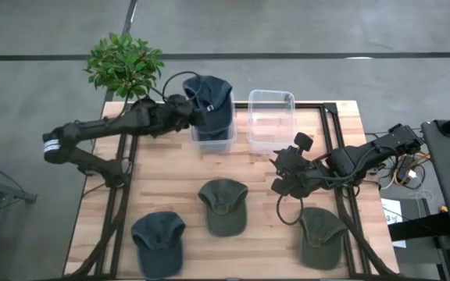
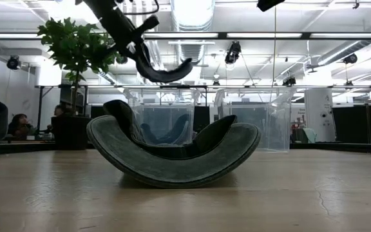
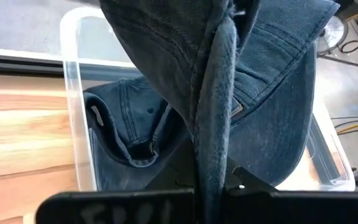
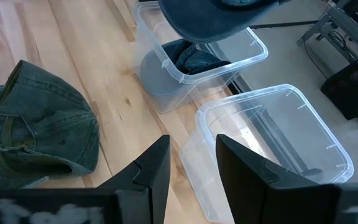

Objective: Pick & Place hat
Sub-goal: Put the top left blue cap into the left transparent bin

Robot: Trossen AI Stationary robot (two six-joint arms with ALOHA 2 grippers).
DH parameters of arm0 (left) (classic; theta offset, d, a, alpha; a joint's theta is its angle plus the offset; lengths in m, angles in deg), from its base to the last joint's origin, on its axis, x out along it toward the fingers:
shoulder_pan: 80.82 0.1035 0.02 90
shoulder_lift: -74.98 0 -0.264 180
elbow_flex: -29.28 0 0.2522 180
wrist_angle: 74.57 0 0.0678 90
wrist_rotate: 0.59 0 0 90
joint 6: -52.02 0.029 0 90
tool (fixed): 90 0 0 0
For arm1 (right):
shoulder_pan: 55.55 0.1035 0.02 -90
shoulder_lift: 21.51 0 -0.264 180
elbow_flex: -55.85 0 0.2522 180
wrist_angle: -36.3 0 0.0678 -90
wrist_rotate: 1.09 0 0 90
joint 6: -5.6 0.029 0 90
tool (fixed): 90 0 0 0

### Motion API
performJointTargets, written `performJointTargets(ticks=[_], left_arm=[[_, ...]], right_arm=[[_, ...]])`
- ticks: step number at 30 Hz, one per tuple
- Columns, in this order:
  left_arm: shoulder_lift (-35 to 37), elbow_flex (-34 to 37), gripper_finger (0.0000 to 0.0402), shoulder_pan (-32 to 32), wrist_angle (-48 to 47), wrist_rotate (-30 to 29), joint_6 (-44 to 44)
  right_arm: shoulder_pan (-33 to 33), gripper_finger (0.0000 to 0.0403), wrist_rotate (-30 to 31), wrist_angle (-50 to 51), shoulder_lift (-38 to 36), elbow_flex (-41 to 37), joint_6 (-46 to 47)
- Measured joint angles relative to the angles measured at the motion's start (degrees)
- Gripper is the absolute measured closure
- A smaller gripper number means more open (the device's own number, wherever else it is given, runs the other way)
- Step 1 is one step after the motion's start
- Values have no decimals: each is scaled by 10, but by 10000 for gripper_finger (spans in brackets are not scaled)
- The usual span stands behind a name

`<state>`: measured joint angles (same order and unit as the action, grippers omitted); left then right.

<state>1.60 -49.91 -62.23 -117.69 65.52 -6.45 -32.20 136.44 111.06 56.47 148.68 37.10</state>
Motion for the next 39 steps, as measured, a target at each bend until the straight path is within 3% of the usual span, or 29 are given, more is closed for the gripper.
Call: performJointTargets(ticks=[12, 39], left_arm=[[-24, 0, 398, 44, 15, 81, 12], [-82, 1, 374, 57, 2, 124, 14]], right_arm=[[0, 280, 0, 0, 0, 0, 0], [0, 280, 0, 0, 0, 0, 11]])
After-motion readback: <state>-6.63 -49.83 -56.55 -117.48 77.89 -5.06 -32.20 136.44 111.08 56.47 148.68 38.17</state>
